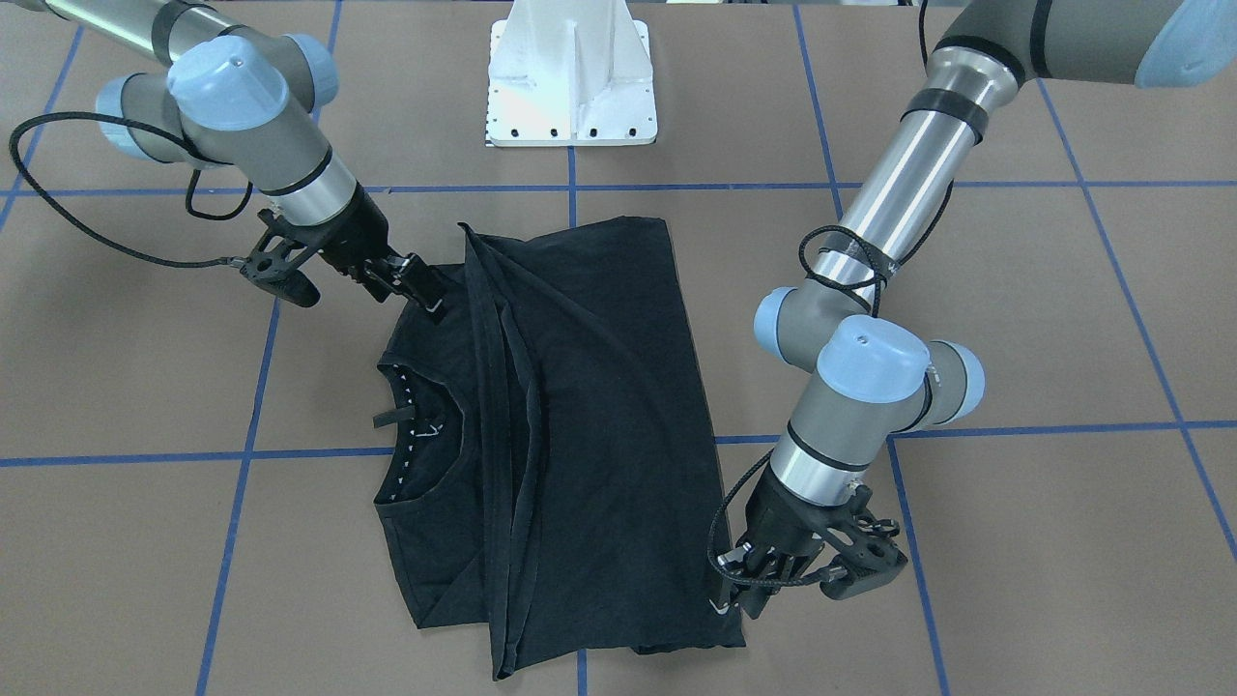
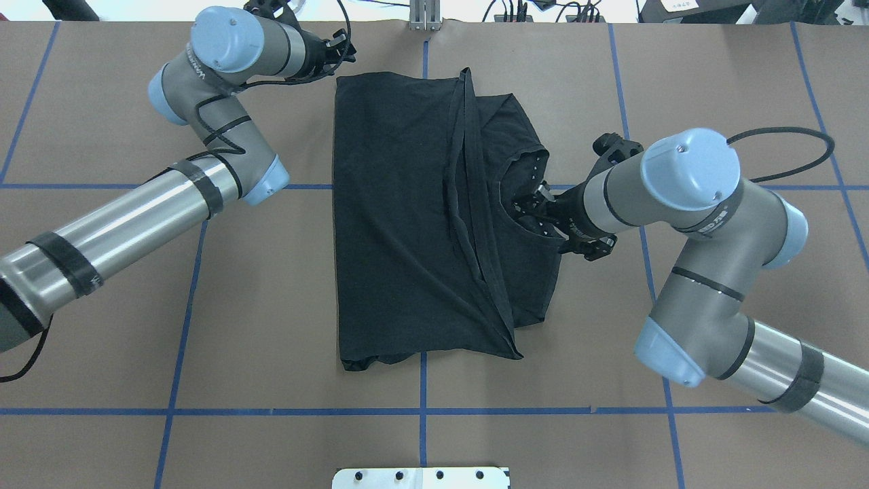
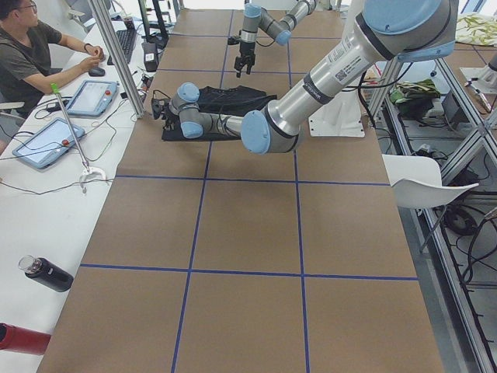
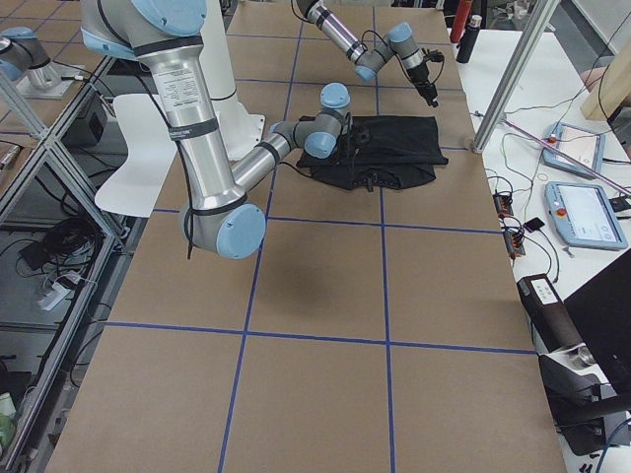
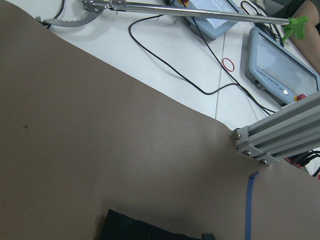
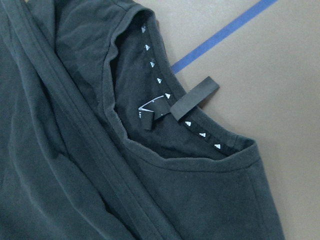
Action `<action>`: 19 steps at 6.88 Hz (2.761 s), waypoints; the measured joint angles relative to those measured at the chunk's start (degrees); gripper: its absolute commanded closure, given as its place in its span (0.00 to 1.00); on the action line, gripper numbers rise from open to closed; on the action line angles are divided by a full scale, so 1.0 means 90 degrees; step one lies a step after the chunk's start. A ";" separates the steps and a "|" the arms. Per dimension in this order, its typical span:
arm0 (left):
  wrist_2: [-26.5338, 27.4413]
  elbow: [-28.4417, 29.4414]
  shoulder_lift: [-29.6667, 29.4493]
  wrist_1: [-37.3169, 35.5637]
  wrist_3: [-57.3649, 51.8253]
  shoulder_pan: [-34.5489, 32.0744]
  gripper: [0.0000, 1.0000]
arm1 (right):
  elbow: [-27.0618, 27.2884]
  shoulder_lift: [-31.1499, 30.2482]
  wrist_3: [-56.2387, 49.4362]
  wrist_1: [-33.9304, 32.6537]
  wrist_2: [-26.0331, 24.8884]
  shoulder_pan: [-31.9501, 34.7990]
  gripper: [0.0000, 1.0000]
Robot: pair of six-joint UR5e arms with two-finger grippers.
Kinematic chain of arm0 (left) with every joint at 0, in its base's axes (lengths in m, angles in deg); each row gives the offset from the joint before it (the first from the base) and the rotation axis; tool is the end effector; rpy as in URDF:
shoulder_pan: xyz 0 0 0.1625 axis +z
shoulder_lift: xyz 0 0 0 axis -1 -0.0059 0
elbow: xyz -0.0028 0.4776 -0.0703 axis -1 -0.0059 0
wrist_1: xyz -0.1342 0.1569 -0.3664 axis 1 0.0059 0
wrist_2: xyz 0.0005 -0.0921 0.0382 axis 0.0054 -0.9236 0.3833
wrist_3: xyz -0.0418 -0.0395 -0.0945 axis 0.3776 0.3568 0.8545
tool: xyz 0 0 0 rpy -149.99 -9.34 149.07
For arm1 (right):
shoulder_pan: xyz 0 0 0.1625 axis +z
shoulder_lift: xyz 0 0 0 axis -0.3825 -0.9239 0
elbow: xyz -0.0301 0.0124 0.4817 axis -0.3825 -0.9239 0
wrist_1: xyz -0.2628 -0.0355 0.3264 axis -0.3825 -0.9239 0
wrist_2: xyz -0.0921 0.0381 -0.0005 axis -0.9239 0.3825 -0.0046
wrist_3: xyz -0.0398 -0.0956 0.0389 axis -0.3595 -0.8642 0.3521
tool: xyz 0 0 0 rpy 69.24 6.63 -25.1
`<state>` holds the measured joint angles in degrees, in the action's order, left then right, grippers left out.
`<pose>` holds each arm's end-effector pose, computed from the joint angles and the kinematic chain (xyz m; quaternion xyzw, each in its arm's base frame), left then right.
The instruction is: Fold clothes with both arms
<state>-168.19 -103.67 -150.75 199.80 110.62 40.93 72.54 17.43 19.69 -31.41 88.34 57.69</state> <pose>0.5167 -0.7603 0.3432 0.1907 0.5560 -0.2601 0.7661 -0.4692 -0.4503 0.3521 -0.0445 -0.5032 0.2722 0.8190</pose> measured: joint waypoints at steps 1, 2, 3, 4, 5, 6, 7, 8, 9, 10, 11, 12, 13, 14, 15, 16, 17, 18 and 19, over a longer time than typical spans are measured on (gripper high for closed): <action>-0.0101 -0.0726 0.0536 -0.0040 -0.0024 -0.0016 0.14 | -0.0004 0.0096 -0.0038 -0.0020 -0.0344 -0.0324 0.01; -0.0296 -0.1351 0.0953 -0.0177 -0.0029 -0.0027 0.14 | -0.0004 0.0161 -0.0211 -0.0043 -0.0562 -0.0596 0.12; -0.0502 -0.1915 0.1317 -0.0422 -0.0033 -0.0037 0.14 | 0.0002 0.0191 -0.0689 -0.0094 -0.0661 -0.0792 0.24; -0.0649 -0.2436 0.1683 -0.0616 -0.0035 -0.0045 0.14 | 0.0022 0.0199 -0.1454 -0.0171 -0.0698 -0.0938 0.33; -0.0718 -0.2793 0.1955 -0.0714 -0.0035 -0.0056 0.14 | 0.0055 0.0206 -0.2251 -0.0287 -0.0712 -0.1054 0.41; -0.0757 -0.2977 0.2108 -0.0754 -0.0034 -0.0066 0.14 | 0.0100 0.0221 -0.3049 -0.0465 -0.0725 -0.1135 0.49; -0.0782 -0.3053 0.2174 -0.0766 -0.0021 -0.0070 0.14 | 0.0125 0.0227 -0.3889 -0.0650 -0.0762 -0.1199 0.52; -0.0789 -0.3078 0.2197 -0.0770 -0.0004 -0.0072 0.14 | 0.0128 0.0228 -0.4549 -0.0813 -0.0836 -0.1251 0.52; -0.0791 -0.3085 0.2211 -0.0771 0.0007 -0.0073 0.14 | 0.0126 0.0222 -0.4946 -0.0927 -0.0903 -0.1279 0.58; -0.0792 -0.3087 0.2227 -0.0771 0.0014 -0.0072 0.14 | 0.0124 0.0211 -0.5144 -0.0985 -0.0939 -0.1294 0.60; -0.0789 -0.3087 0.2235 -0.0771 0.0019 -0.0068 0.14 | 0.0124 0.0200 -0.5214 -0.1008 -0.0975 -0.1324 0.65; -0.0787 -0.3084 0.2238 -0.0774 0.0022 -0.0065 0.14 | 0.0128 0.0193 -0.5236 -0.1016 -0.1052 -0.1383 0.90; -0.0787 -0.3081 0.2240 -0.0778 0.0022 -0.0065 0.14 | 0.0132 0.0188 -0.5245 -0.1026 -0.1128 -0.1435 1.00; -0.0787 -0.3082 0.2241 -0.0780 0.0023 -0.0064 0.14 | 0.0132 0.0182 -0.5254 -0.1052 -0.1163 -0.1458 1.00; -0.0786 -0.3083 0.2239 -0.0781 0.0023 -0.0064 0.14 | 0.0136 0.0174 -0.5261 -0.1085 -0.1180 -0.1464 1.00; -0.0786 -0.3082 0.2237 -0.0781 0.0023 -0.0064 0.14 | 0.0139 0.0168 -0.5262 -0.1100 -0.1208 -0.1482 1.00; -0.0786 -0.3082 0.2237 -0.0781 0.0025 -0.0064 0.14 | 0.0144 0.0167 -0.5261 -0.1105 -0.1247 -0.1503 0.92; -0.0786 -0.3083 0.2236 -0.0781 0.0029 -0.0064 0.14 | 0.0172 0.0169 -0.5261 -0.1112 -0.1260 -0.1509 0.46; -0.0786 -0.3083 0.2236 -0.0786 0.0034 -0.0064 0.14 | 0.0254 0.0178 -0.5261 -0.1164 -0.1265 -0.1512 0.45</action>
<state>-175.26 -131.42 -130.63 192.73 110.93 40.36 74.82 19.03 -27.66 -41.89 76.96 44.09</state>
